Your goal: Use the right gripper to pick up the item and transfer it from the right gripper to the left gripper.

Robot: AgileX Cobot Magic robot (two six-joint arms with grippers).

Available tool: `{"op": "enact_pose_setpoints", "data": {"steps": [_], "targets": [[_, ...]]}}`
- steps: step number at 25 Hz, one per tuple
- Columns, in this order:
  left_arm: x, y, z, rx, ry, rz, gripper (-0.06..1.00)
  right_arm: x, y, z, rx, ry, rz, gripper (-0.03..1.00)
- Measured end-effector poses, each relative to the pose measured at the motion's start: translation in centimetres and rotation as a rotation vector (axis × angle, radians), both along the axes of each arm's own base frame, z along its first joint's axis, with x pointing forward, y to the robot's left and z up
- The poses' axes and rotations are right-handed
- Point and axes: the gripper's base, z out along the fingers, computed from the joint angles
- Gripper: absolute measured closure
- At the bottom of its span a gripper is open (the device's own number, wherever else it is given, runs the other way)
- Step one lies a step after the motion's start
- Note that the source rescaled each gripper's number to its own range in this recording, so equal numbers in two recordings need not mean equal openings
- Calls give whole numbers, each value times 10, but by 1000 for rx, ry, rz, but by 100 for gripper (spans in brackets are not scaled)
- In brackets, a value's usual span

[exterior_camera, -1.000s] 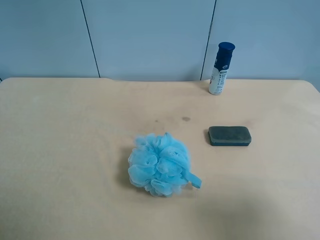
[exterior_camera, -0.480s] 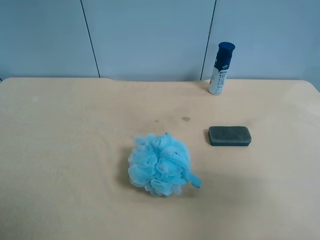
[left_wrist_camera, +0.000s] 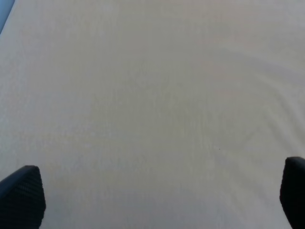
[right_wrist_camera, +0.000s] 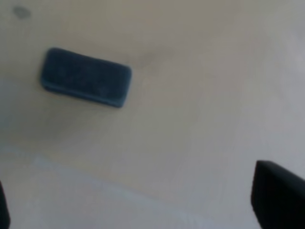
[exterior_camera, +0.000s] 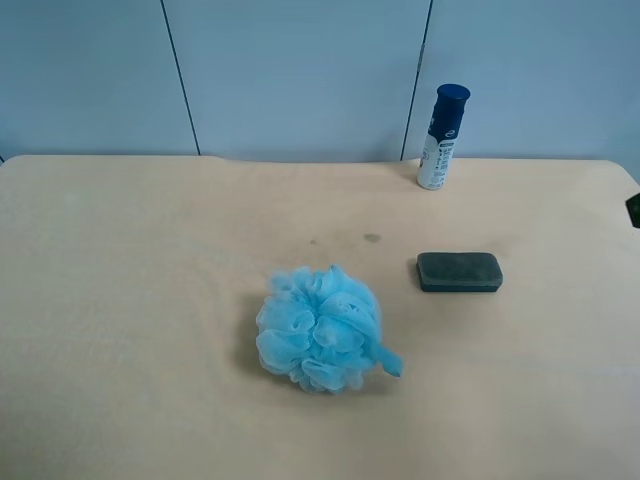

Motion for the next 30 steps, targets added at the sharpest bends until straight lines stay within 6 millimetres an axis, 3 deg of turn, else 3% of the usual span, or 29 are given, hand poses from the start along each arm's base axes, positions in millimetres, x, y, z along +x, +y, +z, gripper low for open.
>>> {"op": "enact_pose_setpoints", "data": {"steps": [7, 13, 20, 30], "targets": [[0, 0, 0, 0, 0, 0, -6, 59, 35, -4, -60, 119, 208, -3], [0, 0, 0, 0, 0, 0, -6, 103, 67, -22, -125, 220, 360, -3], [0, 0, 0, 0, 0, 0, -6, 134, 79, -67, -215, 365, 504, -3], [0, 0, 0, 0, 0, 0, -6, 161, 81, -126, -407, 480, 766, -3]]}}
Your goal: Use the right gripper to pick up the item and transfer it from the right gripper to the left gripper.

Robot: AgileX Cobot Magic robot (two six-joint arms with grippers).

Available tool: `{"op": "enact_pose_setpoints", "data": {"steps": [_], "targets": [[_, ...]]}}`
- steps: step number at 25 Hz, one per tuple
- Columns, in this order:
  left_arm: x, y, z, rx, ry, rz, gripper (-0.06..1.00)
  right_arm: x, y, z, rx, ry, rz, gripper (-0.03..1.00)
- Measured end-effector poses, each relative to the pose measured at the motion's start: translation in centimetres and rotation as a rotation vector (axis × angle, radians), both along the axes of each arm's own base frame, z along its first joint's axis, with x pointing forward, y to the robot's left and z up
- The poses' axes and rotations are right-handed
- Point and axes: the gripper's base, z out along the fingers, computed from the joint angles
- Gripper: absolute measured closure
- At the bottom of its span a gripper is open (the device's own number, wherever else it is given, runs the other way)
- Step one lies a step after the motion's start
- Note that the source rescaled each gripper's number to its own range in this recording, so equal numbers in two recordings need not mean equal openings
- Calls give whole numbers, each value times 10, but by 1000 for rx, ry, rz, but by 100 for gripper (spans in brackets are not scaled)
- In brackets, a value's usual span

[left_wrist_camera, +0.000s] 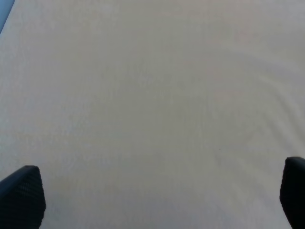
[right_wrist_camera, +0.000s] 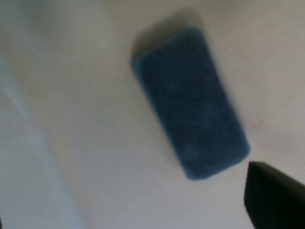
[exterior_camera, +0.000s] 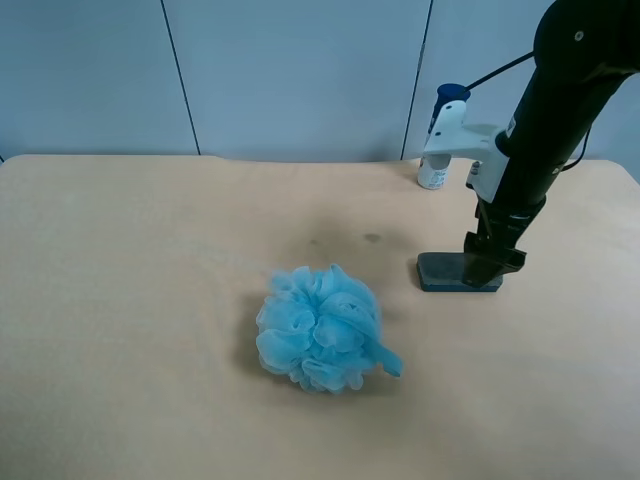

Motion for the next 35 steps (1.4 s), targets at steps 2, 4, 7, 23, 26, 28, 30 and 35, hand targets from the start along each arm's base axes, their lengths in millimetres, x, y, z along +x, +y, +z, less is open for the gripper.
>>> {"op": "enact_pose_setpoints", "data": {"steps": [2, 4, 7, 23, 26, 28, 30, 35], "targets": [[0, 0, 0, 0, 0, 0, -6, 2, -4, -4, -59, -4, 43, -3], [0, 0, 0, 0, 0, 0, -6, 4, -8, -6, -86, -5, 52, -3], [0, 0, 0, 0, 0, 0, -6, 7, -12, -10, -106, 2, 50, -3], [0, 0, 0, 0, 0, 0, -6, 25, -19, -56, -197, 42, 114, -3], [0, 0, 0, 0, 0, 0, -6, 29, -29, -63, -208, 64, 107, -3], [0, 0, 0, 0, 0, 0, -6, 31, -38, -65, -207, 63, 104, -3], [0, 0, 0, 0, 0, 0, -6, 34, -46, -65, -198, 57, 95, -3], [0, 0, 0, 0, 0, 0, -6, 39, -50, -66, -141, 18, 116, -3]]}}
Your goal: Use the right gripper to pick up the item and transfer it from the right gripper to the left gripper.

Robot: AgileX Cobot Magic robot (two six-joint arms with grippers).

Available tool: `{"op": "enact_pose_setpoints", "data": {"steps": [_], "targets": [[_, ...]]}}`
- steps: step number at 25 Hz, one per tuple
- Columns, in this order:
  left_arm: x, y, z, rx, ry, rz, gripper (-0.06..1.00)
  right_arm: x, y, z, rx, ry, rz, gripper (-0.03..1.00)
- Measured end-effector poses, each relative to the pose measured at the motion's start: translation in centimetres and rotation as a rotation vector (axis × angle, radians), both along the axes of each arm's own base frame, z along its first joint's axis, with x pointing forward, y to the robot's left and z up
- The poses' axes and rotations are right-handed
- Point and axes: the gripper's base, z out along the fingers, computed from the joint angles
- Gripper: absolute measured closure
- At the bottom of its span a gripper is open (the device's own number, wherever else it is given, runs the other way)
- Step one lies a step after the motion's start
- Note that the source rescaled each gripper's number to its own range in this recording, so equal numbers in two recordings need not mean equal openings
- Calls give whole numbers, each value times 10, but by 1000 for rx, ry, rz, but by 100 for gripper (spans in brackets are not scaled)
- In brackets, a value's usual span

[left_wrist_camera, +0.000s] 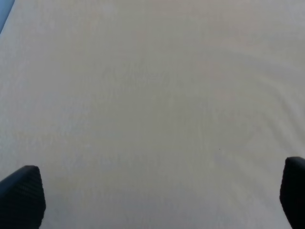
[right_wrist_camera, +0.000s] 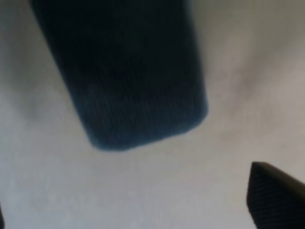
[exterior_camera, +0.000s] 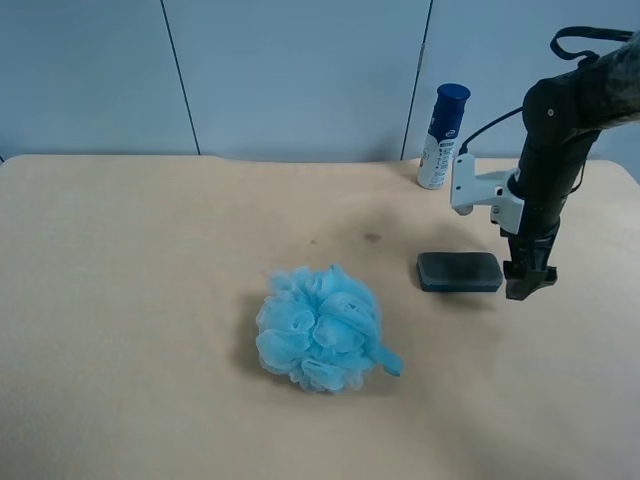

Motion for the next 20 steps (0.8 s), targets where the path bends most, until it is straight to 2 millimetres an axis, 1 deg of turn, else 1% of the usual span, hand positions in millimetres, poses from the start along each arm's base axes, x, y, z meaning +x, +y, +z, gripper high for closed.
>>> {"op": "enact_pose_setpoints", "data": {"steps": [4, 14, 20], "targets": [[0, 0, 0, 0, 0, 0, -6, 4, 4, -5, 42, -26, 28, -3], [0, 0, 0, 0, 0, 0, -6, 9, 7, -31, 49, 4, 83, -3], [0, 0, 0, 0, 0, 0, -6, 11, 11, -34, 96, -17, 112, -3]]}}
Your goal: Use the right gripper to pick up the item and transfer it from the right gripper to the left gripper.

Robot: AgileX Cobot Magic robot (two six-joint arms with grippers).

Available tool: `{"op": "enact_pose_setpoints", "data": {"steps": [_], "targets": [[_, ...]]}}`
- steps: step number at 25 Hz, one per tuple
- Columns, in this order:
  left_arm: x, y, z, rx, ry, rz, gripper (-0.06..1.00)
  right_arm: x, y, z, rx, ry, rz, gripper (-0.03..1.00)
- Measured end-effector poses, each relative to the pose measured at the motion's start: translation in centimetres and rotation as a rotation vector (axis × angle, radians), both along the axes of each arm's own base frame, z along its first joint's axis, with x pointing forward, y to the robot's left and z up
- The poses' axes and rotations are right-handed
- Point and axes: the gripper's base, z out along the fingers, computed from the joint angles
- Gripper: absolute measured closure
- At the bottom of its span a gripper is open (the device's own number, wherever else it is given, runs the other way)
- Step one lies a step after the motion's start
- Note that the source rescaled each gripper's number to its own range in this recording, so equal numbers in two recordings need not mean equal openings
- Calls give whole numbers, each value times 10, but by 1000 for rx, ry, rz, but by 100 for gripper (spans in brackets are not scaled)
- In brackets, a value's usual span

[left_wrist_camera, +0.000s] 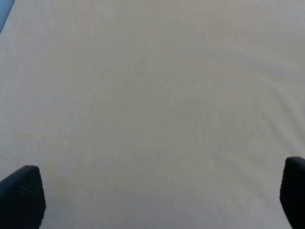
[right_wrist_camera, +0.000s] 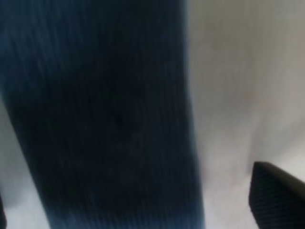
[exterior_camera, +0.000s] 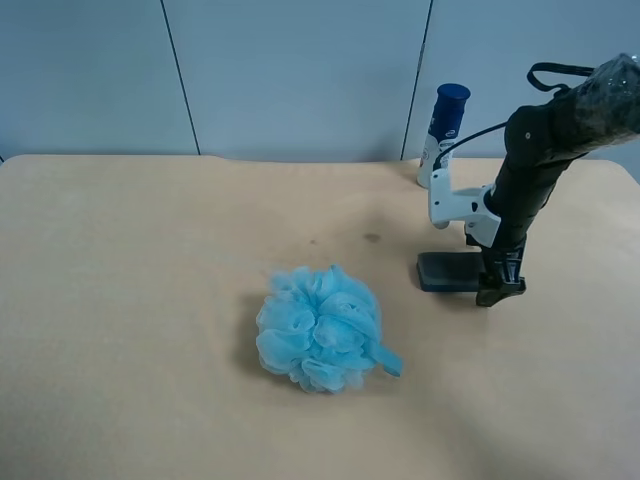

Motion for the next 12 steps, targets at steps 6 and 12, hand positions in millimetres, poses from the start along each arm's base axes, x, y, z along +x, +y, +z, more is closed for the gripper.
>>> {"op": "enact_pose_setpoints", "data": {"steps": [6, 12], "targets": [[0, 0, 0, 0, 0, 0, -6, -1, 5, 0, 49, 8, 23, -3], [0, 0, 0, 0, 0, 0, -6, -1, 5, 0, 48, 8, 29, -3]]}}
